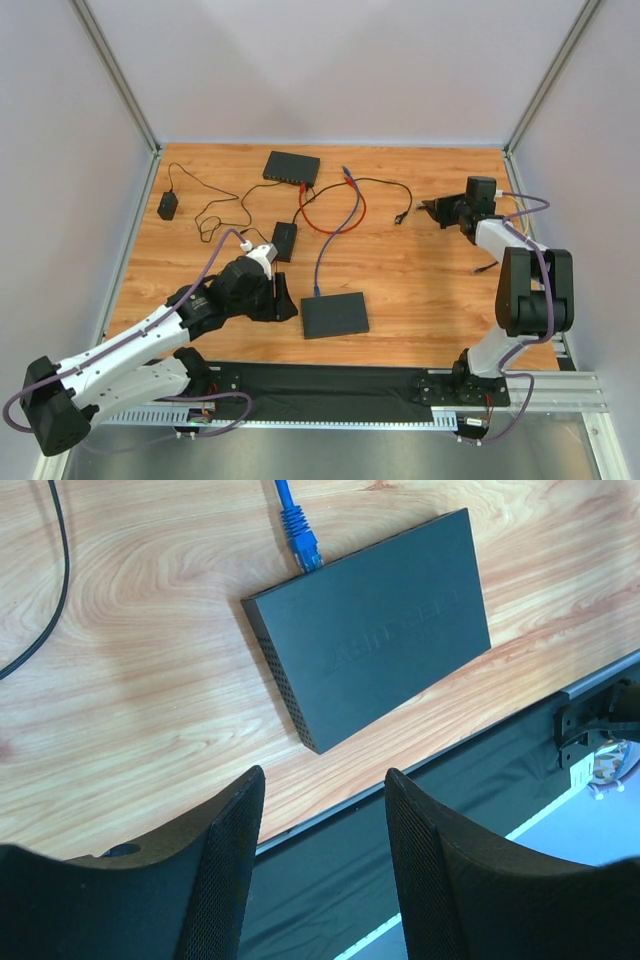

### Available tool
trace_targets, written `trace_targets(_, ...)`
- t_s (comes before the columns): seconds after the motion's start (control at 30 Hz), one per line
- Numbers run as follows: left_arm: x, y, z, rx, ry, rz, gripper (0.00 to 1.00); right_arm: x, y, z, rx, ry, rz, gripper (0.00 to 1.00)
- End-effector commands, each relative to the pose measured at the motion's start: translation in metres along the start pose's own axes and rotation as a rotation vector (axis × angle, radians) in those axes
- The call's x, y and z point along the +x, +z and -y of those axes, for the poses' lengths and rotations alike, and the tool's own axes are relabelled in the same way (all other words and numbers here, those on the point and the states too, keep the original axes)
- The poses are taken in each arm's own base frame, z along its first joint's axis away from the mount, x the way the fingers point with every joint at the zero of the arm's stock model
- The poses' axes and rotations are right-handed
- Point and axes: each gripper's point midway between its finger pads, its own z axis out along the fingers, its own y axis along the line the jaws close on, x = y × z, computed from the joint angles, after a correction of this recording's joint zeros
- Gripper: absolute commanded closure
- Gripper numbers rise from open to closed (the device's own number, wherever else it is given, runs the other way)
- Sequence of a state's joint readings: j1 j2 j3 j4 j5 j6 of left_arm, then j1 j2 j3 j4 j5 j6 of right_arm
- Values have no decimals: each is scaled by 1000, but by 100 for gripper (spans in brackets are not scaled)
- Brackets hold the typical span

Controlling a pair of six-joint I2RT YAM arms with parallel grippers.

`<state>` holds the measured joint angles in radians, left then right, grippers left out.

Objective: Pull the plug from the switch port

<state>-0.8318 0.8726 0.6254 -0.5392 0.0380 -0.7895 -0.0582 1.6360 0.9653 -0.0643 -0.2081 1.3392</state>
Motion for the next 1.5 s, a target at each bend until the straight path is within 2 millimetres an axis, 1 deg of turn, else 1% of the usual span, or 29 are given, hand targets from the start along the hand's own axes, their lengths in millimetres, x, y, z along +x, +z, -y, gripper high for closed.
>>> trace_targets(0.0, 3, -4, -3, -2, -15, 8, 40, -11, 8, -38, -127, -38, -9, 97)
trace_targets(0.13, 4, -5, -5, -8, -19, 11, 40, -11, 29, -26, -107, -15, -61, 93)
trace_targets(0.23, 5, -4, -6, -11, -19, 5, 40, -9, 38, -20, -112, -7, -99, 88)
trace_targets(0.33, 4, -3, -5, -11, -19, 5, 40, -6, 42, -17, -110, -37, -123, 79)
trace_targets(0.43, 4, -2, -4, -9, -16, 3, 40, -6, 39, -16, -111, -68, -126, 65)
trace_targets(0.47, 4, -2, -5, -9, -17, 3, 40, -6, 38, -16, -111, -94, -125, 56)
trace_targets(0.5, 4, -1, -4, -9, -16, 1, 40, -5, 36, -17, -111, -110, -130, 54)
trace_targets(0.6, 4, -1, -4, -11, -11, -1, 40, 0, 25, -21, -116, -183, -148, 48)
trace_targets(0.63, 4, 0, -5, -13, -11, 1, 40, 2, 16, -26, -123, -204, -147, 47)
trace_targets(0.67, 4, 0, -4, -12, -9, 0, 40, 3, 11, -24, -122, -229, -145, 43)
trace_targets(0.7, 4, 1, -5, -16, -8, -3, 40, 5, 5, -18, -104, -263, -148, 43)
trace_targets(0.73, 5, 2, -5, -17, -7, -6, 40, 7, -7, -17, -99, -282, -147, 42)
trace_targets(0.8, 4, 4, -5, -19, -5, -8, 40, 10, -17, -4, -65, -306, -148, 37)
trace_targets(0.83, 4, 5, -5, -17, -5, -10, 40, 13, -27, -1, -59, -348, -154, 37)
trace_targets(0.87, 3, 5, -3, -11, -4, -6, 40, 16, -31, 9, -41, -362, -161, 36)
trace_targets(0.9, 4, 7, -4, -15, -4, -10, 40, 16, -40, 7, -56, -388, -146, 36)
trace_targets(0.93, 3, 8, -3, -12, -4, -10, 40, 16, -45, 14, -41, -428, -146, 36)
trace_targets(1.0, 2, 10, -2, -12, -1, -14, 40, 12, -52, 22, -15, -484, -114, 35)
trace_targets(1.03, 3, 10, 0, -6, 1, -19, 40, 10, -61, 22, -4, -505, -95, 35)
trace_targets(1.07, 3, 11, 0, -6, 2, -20, 40, 6, -64, 26, 15, -557, -75, 30)
trace_targets(1.1, 3, 12, 0, -6, 0, -24, 40, -4, -68, 24, 36, -579, -22, 28)
trace_targets(1.13, 3, 12, 0, -4, -1, -24, 40, -6, -71, 30, 70, -599, -21, 28)
trace_targets(1.17, 3, 12, 0, -2, -2, -22, 40, -8, -74, 31, 76, -652, -18, 28)
trace_targets(1.27, 5, 12, -2, -4, -5, -20, 40, 3, -81, 26, 21, -743, -66, 28)
trace_targets(1.3, 6, 12, -2, -3, -7, -19, 40, 19, -87, 21, -30, -776, -109, 28)
trace_targets(1.33, 6, 12, -3, -5, -10, -17, 40, 27, -89, 23, -48, -796, -132, 28)
trace_targets(1.4, 7, 13, -3, -2, -12, -16, 40, 53, -96, 19, -124, -854, -206, 28)
trace_targets(1.43, 7, 13, -3, 1, -14, -14, 40, 61, -98, 20, -145, -869, -233, 28)
trace_targets(1.47, 7, 14, -2, 8, -19, -12, 40, 86, -100, 24, -169, -908, -298, 28)
